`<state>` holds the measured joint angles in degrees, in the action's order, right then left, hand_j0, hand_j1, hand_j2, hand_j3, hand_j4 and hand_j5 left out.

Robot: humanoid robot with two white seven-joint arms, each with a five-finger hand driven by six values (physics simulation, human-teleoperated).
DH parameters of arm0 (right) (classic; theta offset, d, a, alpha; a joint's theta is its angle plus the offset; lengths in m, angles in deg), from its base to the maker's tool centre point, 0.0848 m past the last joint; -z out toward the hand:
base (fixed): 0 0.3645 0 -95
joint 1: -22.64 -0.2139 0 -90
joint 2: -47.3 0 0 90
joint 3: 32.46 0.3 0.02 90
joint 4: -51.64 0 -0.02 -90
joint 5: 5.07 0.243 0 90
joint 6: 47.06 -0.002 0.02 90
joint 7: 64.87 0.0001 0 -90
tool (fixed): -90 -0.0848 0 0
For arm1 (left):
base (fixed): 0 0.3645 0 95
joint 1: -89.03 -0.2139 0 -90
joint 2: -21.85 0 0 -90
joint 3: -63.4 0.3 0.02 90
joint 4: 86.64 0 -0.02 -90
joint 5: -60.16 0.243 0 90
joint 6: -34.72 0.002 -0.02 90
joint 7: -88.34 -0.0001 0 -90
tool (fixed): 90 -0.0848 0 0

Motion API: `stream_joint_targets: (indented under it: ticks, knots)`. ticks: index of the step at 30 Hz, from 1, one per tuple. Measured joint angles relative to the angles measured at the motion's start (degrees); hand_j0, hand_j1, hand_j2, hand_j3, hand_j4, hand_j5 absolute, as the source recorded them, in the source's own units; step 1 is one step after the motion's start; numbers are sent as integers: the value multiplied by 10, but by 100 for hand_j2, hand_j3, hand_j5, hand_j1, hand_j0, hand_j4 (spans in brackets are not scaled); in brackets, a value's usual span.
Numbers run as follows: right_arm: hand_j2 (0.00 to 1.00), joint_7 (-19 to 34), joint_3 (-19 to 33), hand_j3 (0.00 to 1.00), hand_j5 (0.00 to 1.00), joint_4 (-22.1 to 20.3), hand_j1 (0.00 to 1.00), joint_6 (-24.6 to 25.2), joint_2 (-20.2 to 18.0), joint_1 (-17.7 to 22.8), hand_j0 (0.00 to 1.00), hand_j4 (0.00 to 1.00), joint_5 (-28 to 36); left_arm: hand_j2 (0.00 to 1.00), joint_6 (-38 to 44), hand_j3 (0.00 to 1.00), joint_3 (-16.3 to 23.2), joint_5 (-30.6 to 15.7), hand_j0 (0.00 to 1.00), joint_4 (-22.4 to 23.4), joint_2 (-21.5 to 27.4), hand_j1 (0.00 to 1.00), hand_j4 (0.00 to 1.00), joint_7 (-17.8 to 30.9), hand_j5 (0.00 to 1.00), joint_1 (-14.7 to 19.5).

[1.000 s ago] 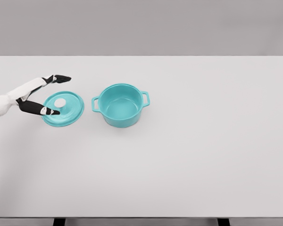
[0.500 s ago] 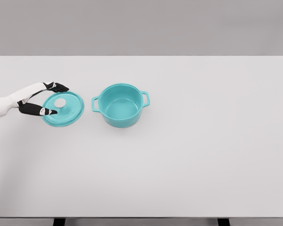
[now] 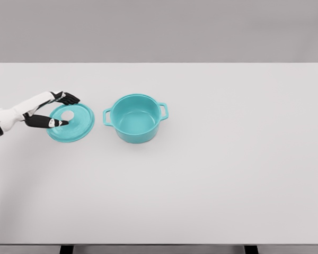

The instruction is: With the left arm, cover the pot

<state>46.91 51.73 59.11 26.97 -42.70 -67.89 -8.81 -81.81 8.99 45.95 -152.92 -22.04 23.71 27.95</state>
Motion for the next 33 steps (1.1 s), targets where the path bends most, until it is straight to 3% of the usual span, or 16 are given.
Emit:
stream_joint_targets:
  ticks: [33]
  knots:
    - [100,0,0,100,100,0,100,0,0,0,100,100,0,75,2,75,7,6,75,62,-23,75,75,-2,75,13]
